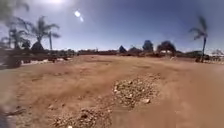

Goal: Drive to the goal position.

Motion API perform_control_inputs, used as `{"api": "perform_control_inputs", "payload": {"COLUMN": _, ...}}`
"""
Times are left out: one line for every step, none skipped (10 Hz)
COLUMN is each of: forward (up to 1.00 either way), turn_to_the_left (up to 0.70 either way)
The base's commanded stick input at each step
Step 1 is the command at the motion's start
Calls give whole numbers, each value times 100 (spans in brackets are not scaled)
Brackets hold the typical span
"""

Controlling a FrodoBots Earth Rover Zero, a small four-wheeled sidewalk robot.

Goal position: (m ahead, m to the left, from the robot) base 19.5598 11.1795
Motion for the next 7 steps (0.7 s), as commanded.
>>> {"api": "perform_control_inputs", "payload": {"forward": 70, "turn_to_the_left": 0}}
{"api": "perform_control_inputs", "payload": {"forward": 70, "turn_to_the_left": 0}}
{"api": "perform_control_inputs", "payload": {"forward": 70, "turn_to_the_left": 0}}
{"api": "perform_control_inputs", "payload": {"forward": 70, "turn_to_the_left": 0}}
{"api": "perform_control_inputs", "payload": {"forward": 70, "turn_to_the_left": 0}}
{"api": "perform_control_inputs", "payload": {"forward": 70, "turn_to_the_left": 0}}
{"api": "perform_control_inputs", "payload": {"forward": 70, "turn_to_the_left": 0}}
